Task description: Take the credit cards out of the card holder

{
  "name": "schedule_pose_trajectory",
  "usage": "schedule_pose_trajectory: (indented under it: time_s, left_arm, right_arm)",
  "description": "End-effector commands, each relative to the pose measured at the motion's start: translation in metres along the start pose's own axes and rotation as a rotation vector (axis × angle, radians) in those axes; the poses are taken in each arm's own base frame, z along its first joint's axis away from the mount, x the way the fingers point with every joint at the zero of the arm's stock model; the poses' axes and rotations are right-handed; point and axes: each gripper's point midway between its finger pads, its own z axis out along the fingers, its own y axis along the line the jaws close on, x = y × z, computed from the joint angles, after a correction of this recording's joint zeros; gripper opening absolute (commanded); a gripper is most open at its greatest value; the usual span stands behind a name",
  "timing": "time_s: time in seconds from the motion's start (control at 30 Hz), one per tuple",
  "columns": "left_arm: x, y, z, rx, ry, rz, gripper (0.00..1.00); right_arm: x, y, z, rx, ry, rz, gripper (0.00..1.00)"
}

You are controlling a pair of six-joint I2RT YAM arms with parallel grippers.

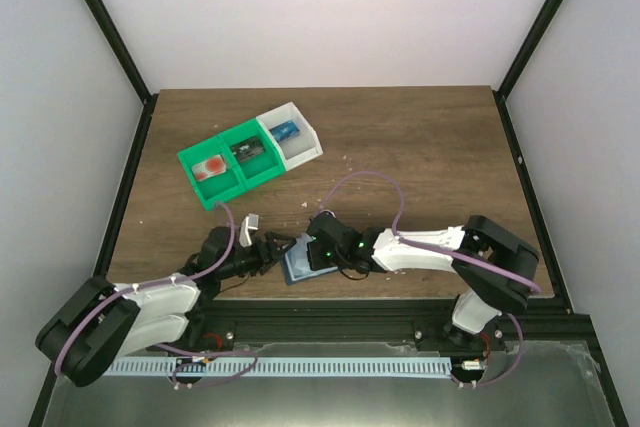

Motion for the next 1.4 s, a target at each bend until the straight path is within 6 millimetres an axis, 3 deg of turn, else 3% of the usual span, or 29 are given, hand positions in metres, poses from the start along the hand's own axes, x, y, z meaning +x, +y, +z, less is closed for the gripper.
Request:
schedule_pose_trajectory:
  time_s: [0.0, 0.63, 1.13, 1.37]
  left_arm:
    - [-0.007, -0.014, 0.005, 0.037, -0.012, 0.045, 0.80]
    - [0.003, -0.006, 0.021, 0.017, 0.039, 0.030, 0.80]
    - [0.016, -0.023, 0.035, 0.099, 0.099, -0.007, 0.80]
    - [0.012, -0.032, 0.036, 0.122, 0.086, 0.002, 0.80]
  right_arm:
    - [-0.010, 0.007, -0.007, -0.030, -0.035, 0.009, 0.04]
    - [-0.008, 0.003, -0.004, -0.025, -0.035, 0.018, 0.04]
    - [-0.005, 0.002, -0.003, -0.032, -0.034, 0.028, 0.04]
    - [-0.007, 0.002, -0.006, -0.035, -0.045, 0.034, 0.19]
